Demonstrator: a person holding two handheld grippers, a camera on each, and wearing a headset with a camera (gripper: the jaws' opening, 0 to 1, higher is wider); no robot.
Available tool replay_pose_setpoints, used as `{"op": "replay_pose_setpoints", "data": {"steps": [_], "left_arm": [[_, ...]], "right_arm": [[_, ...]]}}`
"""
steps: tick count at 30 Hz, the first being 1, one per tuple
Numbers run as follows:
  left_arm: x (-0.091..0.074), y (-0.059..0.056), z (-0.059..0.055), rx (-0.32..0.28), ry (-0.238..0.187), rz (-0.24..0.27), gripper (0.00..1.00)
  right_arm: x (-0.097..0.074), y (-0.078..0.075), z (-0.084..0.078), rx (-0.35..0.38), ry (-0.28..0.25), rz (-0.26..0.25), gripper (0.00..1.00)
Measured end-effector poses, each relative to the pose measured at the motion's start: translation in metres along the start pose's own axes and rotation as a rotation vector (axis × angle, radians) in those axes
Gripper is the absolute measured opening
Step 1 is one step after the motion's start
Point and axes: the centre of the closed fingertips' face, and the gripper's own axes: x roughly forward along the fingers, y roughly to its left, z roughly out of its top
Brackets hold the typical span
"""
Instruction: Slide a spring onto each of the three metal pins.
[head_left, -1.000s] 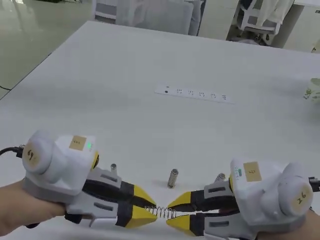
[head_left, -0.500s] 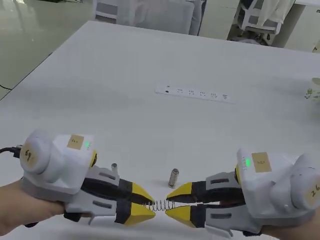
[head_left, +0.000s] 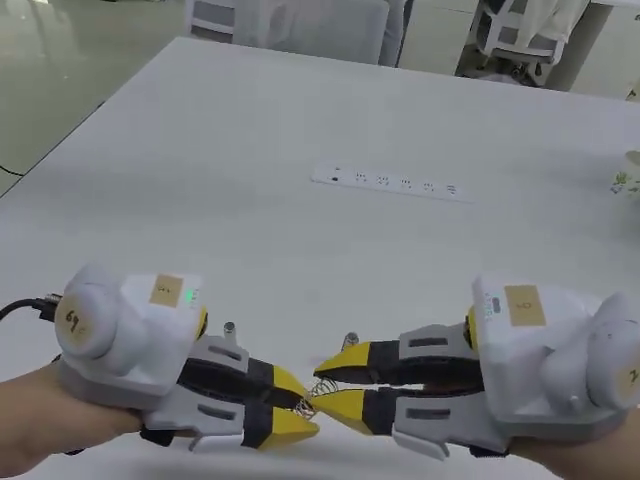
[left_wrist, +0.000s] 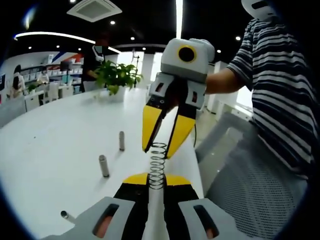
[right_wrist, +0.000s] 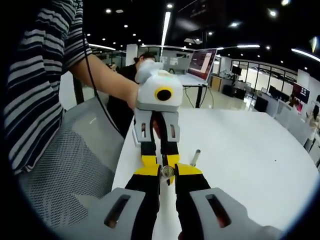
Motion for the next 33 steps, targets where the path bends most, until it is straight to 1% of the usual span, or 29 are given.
{"op": "replay_pose_setpoints", "data": {"steps": [3, 4, 7, 16, 20, 22, 23, 26, 28, 30, 31, 33], "left_arm": [[0.001, 0.001, 0.001, 0.002, -0.003, 0.003, 0.02], [0.001, 0.001, 0.001, 0.003, -0.004, 0.003, 0.02], [0.002, 0.001, 0.002, 0.004, -0.01, 0.004, 0.02], [0.002, 0.003, 0.009, -0.004, -0.04, 0.019, 0.02], [0.0, 0.005, 0.009, -0.002, -0.041, 0.027, 0.02], [-0.001, 0.005, 0.009, -0.011, -0.043, 0.027, 0.02], [-0.002, 0.005, 0.01, -0.013, -0.044, 0.032, 0.02], [-0.001, 0.003, 0.01, -0.027, -0.043, 0.027, 0.02], [-0.002, 0.003, 0.009, -0.028, -0.032, 0.03, 0.03], [-0.004, 0.002, 0.01, -0.017, -0.029, 0.035, 0.03], [-0.004, 0.003, 0.01, -0.021, -0.031, 0.039, 0.03], [-0.005, 0.003, 0.012, -0.047, -0.035, 0.047, 0.03]], "right_arm": [[0.002, 0.001, 0.002, -0.04, 0.005, -0.008, 0.08], [0.002, 0.001, 0.003, -0.04, 0.004, -0.008, 0.08], [0.003, 0.001, 0.005, -0.072, 0.007, -0.015, 0.08], [0.007, -0.003, 0.013, -0.105, -0.011, -0.042, 0.08], [0.009, -0.003, 0.015, -0.12, -0.012, -0.049, 0.08], [0.008, -0.003, 0.015, -0.126, -0.013, -0.048, 0.08], [0.008, -0.003, 0.015, -0.143, -0.014, -0.049, 0.08], [0.009, -0.002, 0.016, -0.156, -0.015, -0.042, 0.08], [0.009, -0.001, 0.015, -0.169, -0.007, -0.039, 0.08], [0.009, 0.0, 0.017, -0.172, -0.009, -0.041, 0.08], [0.009, 0.0, 0.017, -0.174, -0.011, -0.044, 0.08], [0.008, 0.0, 0.018, -0.175, -0.012, -0.047, 0.08]]}}
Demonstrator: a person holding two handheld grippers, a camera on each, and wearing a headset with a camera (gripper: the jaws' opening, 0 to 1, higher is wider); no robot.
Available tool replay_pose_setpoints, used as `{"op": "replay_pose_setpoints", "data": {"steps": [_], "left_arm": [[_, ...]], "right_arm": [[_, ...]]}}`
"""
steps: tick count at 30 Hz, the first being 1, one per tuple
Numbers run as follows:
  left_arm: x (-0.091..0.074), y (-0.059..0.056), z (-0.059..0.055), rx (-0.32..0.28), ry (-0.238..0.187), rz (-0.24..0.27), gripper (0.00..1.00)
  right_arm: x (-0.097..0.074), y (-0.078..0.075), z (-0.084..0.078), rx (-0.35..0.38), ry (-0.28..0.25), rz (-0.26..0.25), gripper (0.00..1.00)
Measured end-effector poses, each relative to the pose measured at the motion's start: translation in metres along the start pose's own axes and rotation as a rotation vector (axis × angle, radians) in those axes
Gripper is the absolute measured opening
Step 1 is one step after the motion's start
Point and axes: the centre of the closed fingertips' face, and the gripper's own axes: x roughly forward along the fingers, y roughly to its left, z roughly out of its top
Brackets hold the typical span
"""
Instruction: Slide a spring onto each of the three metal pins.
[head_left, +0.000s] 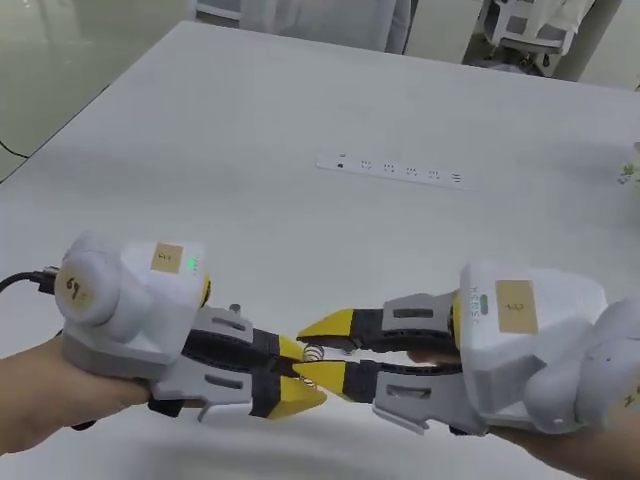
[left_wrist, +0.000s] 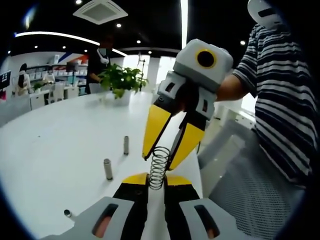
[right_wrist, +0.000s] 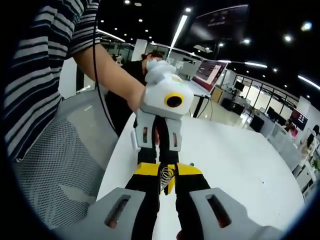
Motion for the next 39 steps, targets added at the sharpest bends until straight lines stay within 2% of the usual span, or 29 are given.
{"op": "replay_pose_setpoints", "data": {"steps": [4, 9, 15, 21, 27, 35, 39], "left_arm": [[0.0, 0.001, -0.001, -0.04, 0.004, 0.01, 0.06], [-0.001, 0.002, -0.004, -0.028, 0.011, 0.019, 0.13], [-0.006, 0.005, -0.004, -0.05, -0.001, 0.043, 0.2], [-0.018, 0.012, -0.009, -0.101, -0.014, 0.084, 0.26], [-0.03, 0.014, -0.012, -0.136, -0.022, 0.117, 0.35], [-0.051, 0.023, -0.016, -0.163, -0.048, 0.19, 0.46], [-0.058, 0.027, -0.02, -0.175, -0.05, 0.217, 0.56]], "right_arm": [[0.0, -0.001, -0.001, 0.005, 0.005, -0.006, 0.08], [-0.001, -0.002, 0.0, 0.013, -0.002, -0.015, 0.08], [-0.001, -0.002, -0.002, 0.012, 0.004, -0.017, 0.08], [-0.001, -0.003, -0.005, 0.011, 0.01, -0.024, 0.08], [-0.001, -0.005, -0.008, 0.018, 0.013, -0.03, 0.08], [0.002, -0.006, -0.01, 0.033, 0.015, -0.032, 0.08], [0.001, -0.009, -0.01, 0.035, 0.012, -0.037, 0.08]]}}
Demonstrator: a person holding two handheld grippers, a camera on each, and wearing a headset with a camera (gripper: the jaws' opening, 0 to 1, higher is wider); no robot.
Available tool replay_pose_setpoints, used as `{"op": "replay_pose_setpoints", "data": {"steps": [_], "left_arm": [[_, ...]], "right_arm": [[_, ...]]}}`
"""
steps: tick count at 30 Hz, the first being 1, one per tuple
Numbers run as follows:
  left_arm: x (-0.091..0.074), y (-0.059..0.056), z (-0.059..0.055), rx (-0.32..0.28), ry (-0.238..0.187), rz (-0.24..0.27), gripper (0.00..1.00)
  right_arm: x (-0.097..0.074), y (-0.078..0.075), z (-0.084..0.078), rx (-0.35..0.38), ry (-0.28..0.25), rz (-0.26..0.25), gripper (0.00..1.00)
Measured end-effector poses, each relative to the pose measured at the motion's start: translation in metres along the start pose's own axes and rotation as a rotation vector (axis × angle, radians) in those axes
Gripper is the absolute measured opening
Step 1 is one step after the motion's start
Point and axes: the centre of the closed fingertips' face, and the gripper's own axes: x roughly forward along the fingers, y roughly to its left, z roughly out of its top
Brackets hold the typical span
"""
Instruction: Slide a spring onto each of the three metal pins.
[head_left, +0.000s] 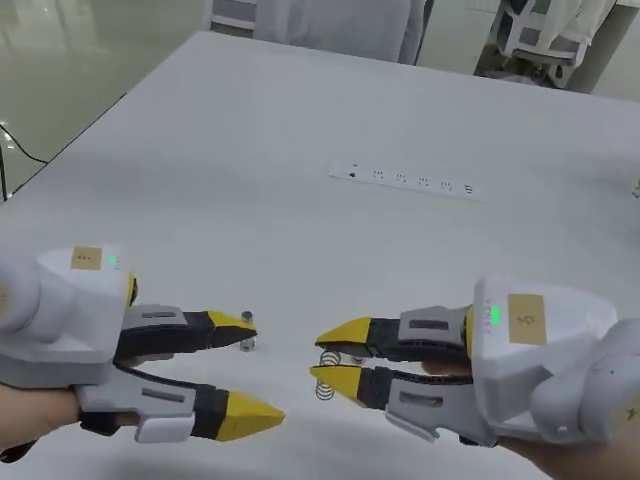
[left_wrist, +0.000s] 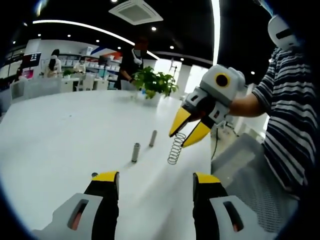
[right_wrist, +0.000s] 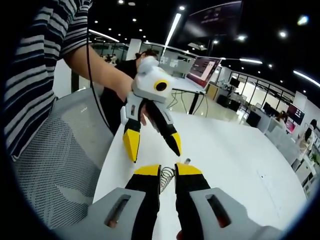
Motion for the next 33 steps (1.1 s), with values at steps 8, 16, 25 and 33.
{"op": "replay_pose_setpoints", "data": {"steps": [8, 16, 25, 33], "left_arm": [[-0.016, 0.015, -0.01, 0.002, -0.007, 0.081, 0.81], [-0.031, 0.026, -0.014, -0.013, -0.021, 0.138, 0.98], [-0.042, 0.03, -0.016, -0.037, -0.038, 0.174, 0.98], [-0.048, 0.034, -0.019, -0.056, -0.041, 0.196, 0.98]], "right_arm": [[0.002, -0.01, -0.004, 0.012, 0.001, -0.036, 0.08], [0.003, -0.007, -0.005, -0.025, 0.005, -0.055, 0.08], [0.007, -0.004, -0.007, -0.072, 0.015, -0.05, 0.08], [0.017, -0.01, -0.015, -0.043, 0.025, -0.046, 0.08]]}}
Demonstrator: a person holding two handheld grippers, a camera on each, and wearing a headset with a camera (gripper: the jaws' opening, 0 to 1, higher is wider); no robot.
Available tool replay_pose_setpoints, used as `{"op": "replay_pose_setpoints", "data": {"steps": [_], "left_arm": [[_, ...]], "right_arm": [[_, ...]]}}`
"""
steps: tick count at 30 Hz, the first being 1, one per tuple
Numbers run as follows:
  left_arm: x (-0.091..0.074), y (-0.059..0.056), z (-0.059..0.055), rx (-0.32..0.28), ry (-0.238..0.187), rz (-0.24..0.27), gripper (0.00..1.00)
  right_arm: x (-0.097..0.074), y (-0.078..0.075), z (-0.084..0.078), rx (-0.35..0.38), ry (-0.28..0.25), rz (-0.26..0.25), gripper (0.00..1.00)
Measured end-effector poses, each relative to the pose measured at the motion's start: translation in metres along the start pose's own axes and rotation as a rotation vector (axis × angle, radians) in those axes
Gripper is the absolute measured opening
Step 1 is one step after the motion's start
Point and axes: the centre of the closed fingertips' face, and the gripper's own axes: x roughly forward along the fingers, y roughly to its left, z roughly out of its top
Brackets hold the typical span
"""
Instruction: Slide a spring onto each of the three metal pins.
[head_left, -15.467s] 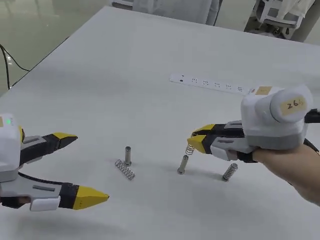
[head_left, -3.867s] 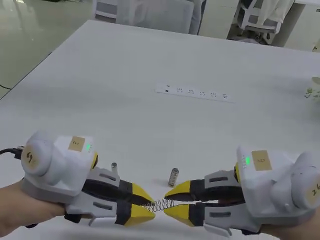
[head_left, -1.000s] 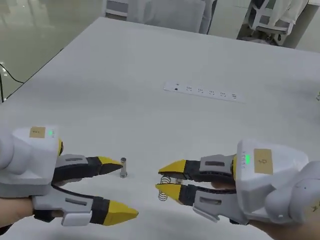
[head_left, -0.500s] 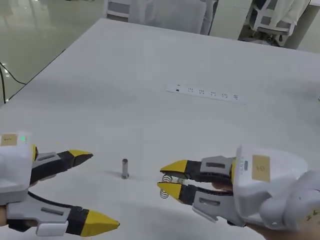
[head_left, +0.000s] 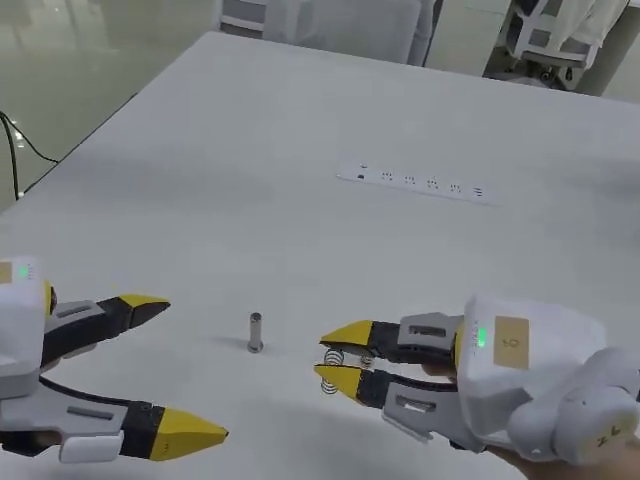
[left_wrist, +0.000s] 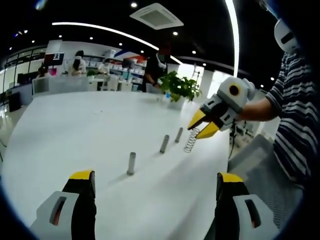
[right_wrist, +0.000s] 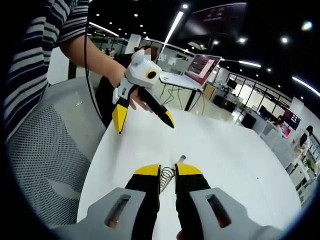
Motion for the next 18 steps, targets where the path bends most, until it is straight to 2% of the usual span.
{"op": "replay_pose_setpoints", "data": {"steps": [5, 12, 13, 18], "left_arm": [[-0.003, 0.003, -0.002, -0.004, -0.002, 0.011, 0.98], [-0.004, 0.003, -0.003, -0.013, -0.006, 0.019, 0.98], [-0.004, 0.003, -0.002, -0.016, -0.006, 0.017, 0.98], [-0.004, 0.002, -0.004, -0.012, 0.001, 0.015, 0.98]], "right_arm": [[0.007, -0.011, 0.001, 0.026, -0.006, -0.015, 0.08], [0.023, -0.031, 0.012, 0.054, -0.041, -0.056, 0.08], [0.027, -0.034, 0.012, 0.075, -0.048, -0.059, 0.08], [0.04, -0.037, 0.015, 0.092, -0.062, -0.061, 0.08]]}}
